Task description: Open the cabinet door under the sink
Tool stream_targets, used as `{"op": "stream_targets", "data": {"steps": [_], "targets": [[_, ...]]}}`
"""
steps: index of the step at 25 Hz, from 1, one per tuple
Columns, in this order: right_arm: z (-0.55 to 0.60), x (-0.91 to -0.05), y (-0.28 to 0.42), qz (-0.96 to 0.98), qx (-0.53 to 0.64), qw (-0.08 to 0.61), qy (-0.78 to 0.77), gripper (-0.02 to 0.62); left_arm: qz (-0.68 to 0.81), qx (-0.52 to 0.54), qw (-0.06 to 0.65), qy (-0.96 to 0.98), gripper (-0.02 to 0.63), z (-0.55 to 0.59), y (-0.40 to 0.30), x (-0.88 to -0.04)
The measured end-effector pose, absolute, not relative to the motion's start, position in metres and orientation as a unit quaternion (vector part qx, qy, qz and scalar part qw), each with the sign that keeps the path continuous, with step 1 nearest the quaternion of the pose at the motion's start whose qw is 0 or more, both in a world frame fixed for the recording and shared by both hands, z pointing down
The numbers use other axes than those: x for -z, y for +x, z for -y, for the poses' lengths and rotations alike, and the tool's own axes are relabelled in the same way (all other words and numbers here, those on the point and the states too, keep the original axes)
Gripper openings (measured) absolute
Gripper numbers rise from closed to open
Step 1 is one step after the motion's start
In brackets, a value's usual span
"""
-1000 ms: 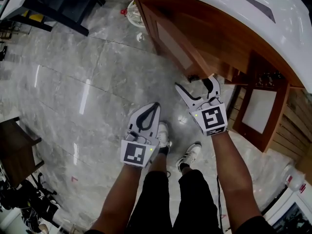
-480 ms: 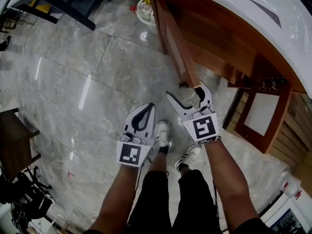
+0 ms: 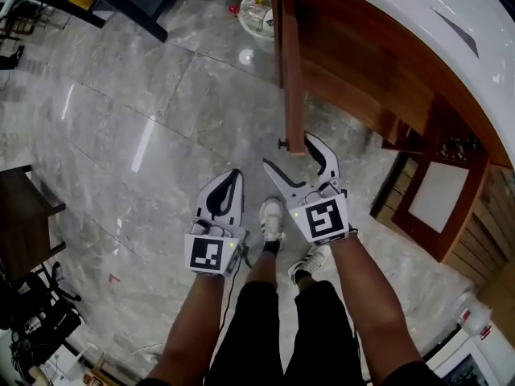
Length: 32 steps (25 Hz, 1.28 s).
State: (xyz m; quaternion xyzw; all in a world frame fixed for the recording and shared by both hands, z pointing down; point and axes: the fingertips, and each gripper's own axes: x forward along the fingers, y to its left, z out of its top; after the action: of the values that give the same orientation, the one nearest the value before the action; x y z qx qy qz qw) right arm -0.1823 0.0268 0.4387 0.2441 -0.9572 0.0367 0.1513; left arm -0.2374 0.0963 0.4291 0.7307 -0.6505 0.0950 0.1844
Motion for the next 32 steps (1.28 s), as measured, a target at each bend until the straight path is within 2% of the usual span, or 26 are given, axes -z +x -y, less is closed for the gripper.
{"op": "stream_targets", "data": {"steps": [5,10,17,25,32], "targets": [[-0.035,-0.440,-0.198,0.963,-0.029,0.154,0.218,0.356,0.662,-0.086,0.177,0.723,0.023,-0.096,-0.247,-0.426],[-0.041,-0.441,-0.219,0.967,-0.029,0.153,0.203,0.345,0.665,-0.134,0.203,0.706,0.023,-0.106,-0.260,-0.440],[-0.044,-0.437,-0.246,0.974,-0.025,0.137,0.178,0.327,0.686,-0.090,0.167,0.703,0.023,-0.100,-0.275,-0.426],[-0.040,-0.432,-0.244,0.973,-0.022,0.139,0.184,0.307,0.683,-0.125,0.171,0.699,0.023,-0.106,-0.282,-0.430],[-0.034,-0.413,-0.208,0.966,-0.008,0.137,0.217,0.269,0.664,-0.132,0.195,0.710,0.021,-0.102,-0.257,-0.423]]}}
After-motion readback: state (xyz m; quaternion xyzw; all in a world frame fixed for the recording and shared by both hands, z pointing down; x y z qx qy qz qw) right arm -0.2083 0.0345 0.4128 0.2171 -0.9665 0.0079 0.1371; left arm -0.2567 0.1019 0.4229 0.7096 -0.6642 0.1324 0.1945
